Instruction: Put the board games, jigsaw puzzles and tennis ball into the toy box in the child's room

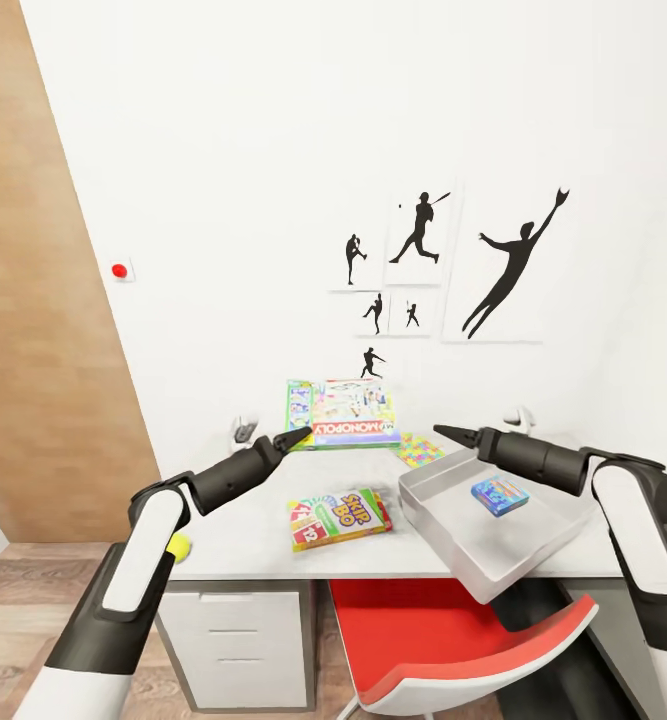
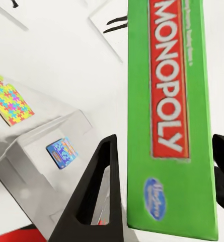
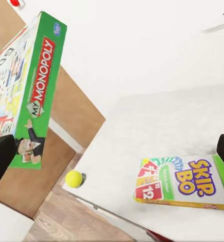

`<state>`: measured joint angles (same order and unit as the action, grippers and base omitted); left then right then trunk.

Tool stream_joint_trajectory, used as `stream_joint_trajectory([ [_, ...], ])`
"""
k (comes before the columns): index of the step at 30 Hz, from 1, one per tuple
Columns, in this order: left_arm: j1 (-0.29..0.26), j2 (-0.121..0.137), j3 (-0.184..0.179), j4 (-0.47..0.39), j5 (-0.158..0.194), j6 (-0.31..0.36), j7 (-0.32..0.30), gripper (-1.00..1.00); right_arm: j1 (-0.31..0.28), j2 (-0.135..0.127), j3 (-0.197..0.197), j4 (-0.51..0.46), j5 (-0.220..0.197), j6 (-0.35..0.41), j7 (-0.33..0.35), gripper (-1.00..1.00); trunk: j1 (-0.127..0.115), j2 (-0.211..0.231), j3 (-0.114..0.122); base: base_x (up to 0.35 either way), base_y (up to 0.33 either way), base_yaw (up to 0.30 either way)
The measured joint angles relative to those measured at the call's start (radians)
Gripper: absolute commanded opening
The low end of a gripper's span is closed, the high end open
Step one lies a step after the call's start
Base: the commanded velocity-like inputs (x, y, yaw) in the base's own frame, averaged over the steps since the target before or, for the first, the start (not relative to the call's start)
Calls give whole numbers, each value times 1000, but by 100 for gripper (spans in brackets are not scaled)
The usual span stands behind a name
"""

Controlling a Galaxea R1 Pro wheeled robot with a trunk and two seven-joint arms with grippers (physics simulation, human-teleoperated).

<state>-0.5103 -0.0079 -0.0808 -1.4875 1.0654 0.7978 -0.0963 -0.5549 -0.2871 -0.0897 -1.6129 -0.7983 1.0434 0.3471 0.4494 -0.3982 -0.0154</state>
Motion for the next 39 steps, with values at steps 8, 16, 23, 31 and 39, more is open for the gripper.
stream_joint_trajectory([
  [8, 5, -5, 15, -5, 7, 1, -1, -100, 1, 31, 26, 0, 44, -3, -31, 100, 0, 0, 0, 0, 0, 0],
  [16, 6, -6, 18, -6, 10, 2, -2, -100, 2, 35, 30, 0, 218, -5, -35, 100, 0, 0, 0, 0, 0, 0],
  [23, 6, -7, 19, -7, 9, 2, -2, -100, 2, 37, 31, 0, 223, -5, -36, 100, 0, 0, 0, 0, 0, 0],
  [31, 6, -7, 20, -7, 10, 2, -2, -100, 2, 37, 31, 0, 224, -4, -37, 100, 0, 0, 0, 0, 0, 0],
  [39, 6, -7, 19, -7, 9, 2, -2, -100, 2, 37, 31, 0, 225, -4, -37, 100, 0, 0, 0, 0, 0, 0],
])
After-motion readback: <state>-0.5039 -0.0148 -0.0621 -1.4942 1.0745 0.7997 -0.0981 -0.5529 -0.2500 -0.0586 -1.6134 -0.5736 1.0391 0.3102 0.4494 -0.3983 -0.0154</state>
